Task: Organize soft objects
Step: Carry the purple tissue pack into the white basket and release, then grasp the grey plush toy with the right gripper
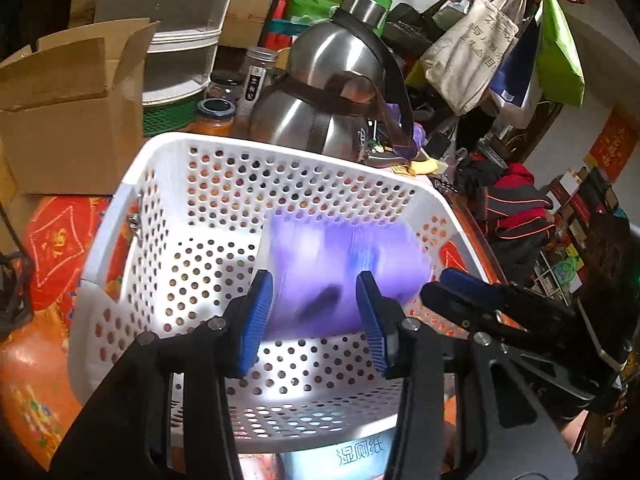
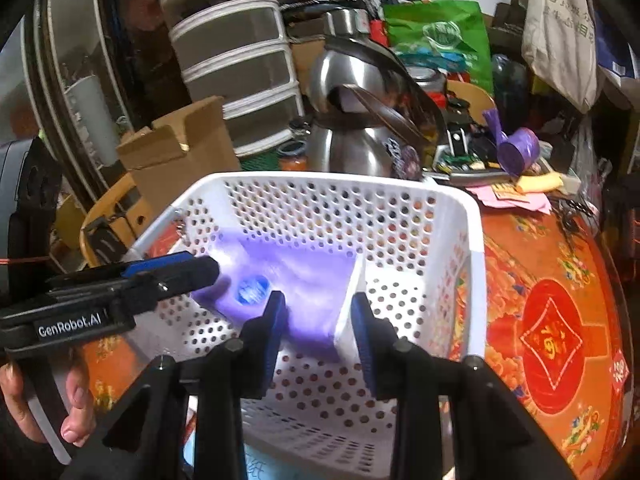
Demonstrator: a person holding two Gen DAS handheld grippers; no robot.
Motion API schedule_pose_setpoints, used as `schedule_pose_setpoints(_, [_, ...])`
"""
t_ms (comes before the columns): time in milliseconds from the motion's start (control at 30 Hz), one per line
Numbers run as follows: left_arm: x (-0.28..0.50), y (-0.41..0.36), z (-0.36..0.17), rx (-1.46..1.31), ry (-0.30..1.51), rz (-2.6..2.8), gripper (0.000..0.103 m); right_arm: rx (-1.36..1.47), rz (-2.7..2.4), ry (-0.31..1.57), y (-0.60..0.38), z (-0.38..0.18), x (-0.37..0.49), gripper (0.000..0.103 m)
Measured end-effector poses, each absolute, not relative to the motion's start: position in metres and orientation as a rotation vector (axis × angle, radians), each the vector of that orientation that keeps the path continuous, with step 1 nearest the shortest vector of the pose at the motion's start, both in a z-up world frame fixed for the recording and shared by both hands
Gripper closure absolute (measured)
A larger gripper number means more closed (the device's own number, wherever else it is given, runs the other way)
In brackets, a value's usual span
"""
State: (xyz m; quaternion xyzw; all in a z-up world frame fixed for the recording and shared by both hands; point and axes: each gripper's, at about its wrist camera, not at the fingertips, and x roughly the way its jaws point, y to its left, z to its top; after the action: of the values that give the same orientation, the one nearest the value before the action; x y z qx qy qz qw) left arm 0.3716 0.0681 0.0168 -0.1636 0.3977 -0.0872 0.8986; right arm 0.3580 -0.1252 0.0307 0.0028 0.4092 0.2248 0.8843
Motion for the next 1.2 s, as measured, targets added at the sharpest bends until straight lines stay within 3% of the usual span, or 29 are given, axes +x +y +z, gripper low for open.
schedule_pose_setpoints(33, [0.369,0.068,0.02,-0.326,0.814,-0.179,0.061,0.0,0.458,0.845,-0.126,0.032,0.358,0.069])
schedule_pose_setpoints(67, [0.366,0.067,0.024,-0.306,0.801,-0.172,0.052,-0.004,0.45,0.838,-0.128,0.033,0.356,0.062])
schedule_pose_setpoints(100, [0.364,0.067,0.028,-0.293,0.792,-0.164,0.036,-0.003,0.444,0.832,-0.13,0.034,0.355,0.057])
schedule_pose_setpoints(167, [0.357,0.068,0.036,-0.281,0.766,-0.146,0.02,0.012,0.436,0.819,-0.135,0.039,0.353,0.042])
schedule_pose_setpoints(200, [0.354,0.069,0.04,-0.283,0.753,-0.149,0.017,0.024,0.434,0.815,-0.138,0.041,0.351,0.042])
schedule_pose_setpoints(467, [0.318,0.066,0.044,-0.258,0.766,-0.127,0.016,0.049,0.444,0.781,-0.154,0.057,0.32,0.036])
schedule_pose_setpoints(600, [0.278,0.054,0.052,-0.203,0.737,-0.114,0.015,0.076,0.463,0.757,-0.164,0.067,0.293,0.035])
schedule_pose_setpoints(833, [0.177,0.042,0.047,-0.145,0.713,-0.103,0.015,0.059,0.496,0.674,-0.189,0.071,0.209,0.024])
schedule_pose_setpoints(967, [0.116,0.042,0.021,-0.148,0.696,-0.117,0.013,0.081,0.45,0.619,-0.227,0.051,0.142,0.013])
schedule_pose_setpoints(1200, [0.062,0.035,-0.019,-0.185,0.7,-0.139,0.013,0.12,0.356,0.683,-0.259,-0.003,0.083,0.013])
